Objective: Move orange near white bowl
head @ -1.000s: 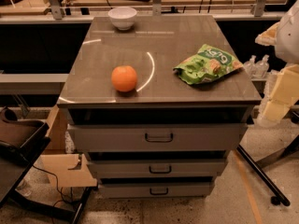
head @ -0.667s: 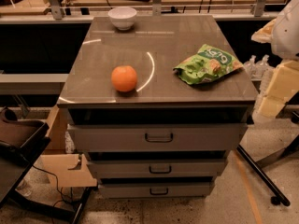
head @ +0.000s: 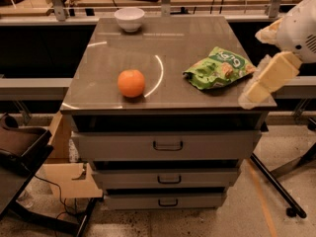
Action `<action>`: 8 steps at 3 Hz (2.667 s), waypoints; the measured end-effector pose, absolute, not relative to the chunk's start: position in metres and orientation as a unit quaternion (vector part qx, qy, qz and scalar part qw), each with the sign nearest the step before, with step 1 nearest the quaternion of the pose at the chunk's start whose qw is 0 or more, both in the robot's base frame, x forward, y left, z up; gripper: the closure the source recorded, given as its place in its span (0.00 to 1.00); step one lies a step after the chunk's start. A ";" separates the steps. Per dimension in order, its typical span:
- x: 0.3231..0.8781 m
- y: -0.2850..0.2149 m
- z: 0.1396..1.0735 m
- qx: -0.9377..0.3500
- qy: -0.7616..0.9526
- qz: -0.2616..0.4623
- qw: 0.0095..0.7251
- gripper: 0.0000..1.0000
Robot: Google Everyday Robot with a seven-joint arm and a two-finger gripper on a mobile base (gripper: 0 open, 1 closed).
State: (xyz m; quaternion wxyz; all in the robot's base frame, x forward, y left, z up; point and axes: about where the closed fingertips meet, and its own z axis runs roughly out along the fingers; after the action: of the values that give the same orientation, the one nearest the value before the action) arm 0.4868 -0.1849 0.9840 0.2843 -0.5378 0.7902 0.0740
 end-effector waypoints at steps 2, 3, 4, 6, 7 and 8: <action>0.543 -0.137 0.994 -0.472 0.750 0.190 0.423 0.00; 0.548 -0.130 0.999 -0.464 0.743 0.201 0.438 0.00; 0.548 -0.130 0.999 -0.465 0.743 0.201 0.438 0.00; 0.560 -0.100 0.973 -0.451 0.738 0.213 0.455 0.00; 0.571 -0.079 0.958 -0.441 0.727 0.230 0.473 0.00; 0.579 -0.060 0.944 -0.439 0.717 0.251 0.481 0.00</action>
Offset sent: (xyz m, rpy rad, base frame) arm 0.0835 0.0694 0.0192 0.5700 -0.1669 -0.0209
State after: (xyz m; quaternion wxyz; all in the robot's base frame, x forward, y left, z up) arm 0.5789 -0.0598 0.9438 0.4806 -0.4385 0.7169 0.2507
